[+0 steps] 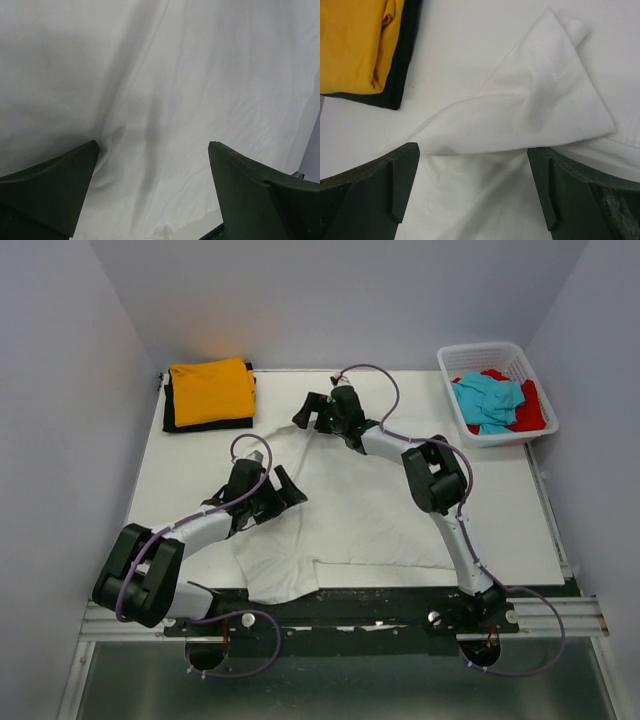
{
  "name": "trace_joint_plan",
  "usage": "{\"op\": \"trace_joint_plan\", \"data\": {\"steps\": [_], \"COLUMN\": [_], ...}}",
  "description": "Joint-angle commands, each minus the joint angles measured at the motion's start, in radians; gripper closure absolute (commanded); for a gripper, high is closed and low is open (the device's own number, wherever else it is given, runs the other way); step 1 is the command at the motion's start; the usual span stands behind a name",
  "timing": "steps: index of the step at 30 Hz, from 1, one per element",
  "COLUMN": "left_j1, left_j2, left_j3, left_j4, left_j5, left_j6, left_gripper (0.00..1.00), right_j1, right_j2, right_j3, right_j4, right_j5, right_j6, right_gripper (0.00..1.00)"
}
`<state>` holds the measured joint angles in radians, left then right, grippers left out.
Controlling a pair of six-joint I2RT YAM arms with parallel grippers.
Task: Fold and stack the t-shirts
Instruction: Flatten out the tshirt
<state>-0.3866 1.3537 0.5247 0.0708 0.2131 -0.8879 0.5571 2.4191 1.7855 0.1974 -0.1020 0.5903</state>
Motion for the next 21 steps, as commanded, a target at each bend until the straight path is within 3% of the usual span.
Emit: {"op": "trace_joint_plan", "data": {"steps": [1, 6, 12, 18, 21], "left_j1": [-0.016, -0.015, -0.015, -0.015, -0.015], "left_j2": [0.083, 0.112, 0.129, 0.116, 0.102], "left_j3": [-0.062, -0.037, -0.027, -0.029, -0.033], "left_j4": [-0.157, -0.198, -0.2, -0.206, -0.212], "left_j5": [-0.057, -0.072, -0.071, -0.069, -0.075], "left_j6": [0.035, 0.051, 0.062, 0.064, 0.065], "left_gripper": [0.01, 0.01, 0.01, 0.01, 0.01], "right_j1": [0.011, 0.016, 0.058, 0.07, 0.07], "right_j2": [0.125, 0.197, 0.214, 0.438, 0.509], "right_j3": [0.16, 0.294, 0.332, 0.666, 0.744], "right_j4": [0.069, 0.108, 0.137, 0.061, 0.11], "right_j5": [-0.025, -0.034, -0.059, -0.088, -0.066], "right_j6": [0.03, 0.071, 0.049, 0.11, 0.118], "right_gripper": [0.0, 0.0, 0.0, 0.0, 0.0]}}
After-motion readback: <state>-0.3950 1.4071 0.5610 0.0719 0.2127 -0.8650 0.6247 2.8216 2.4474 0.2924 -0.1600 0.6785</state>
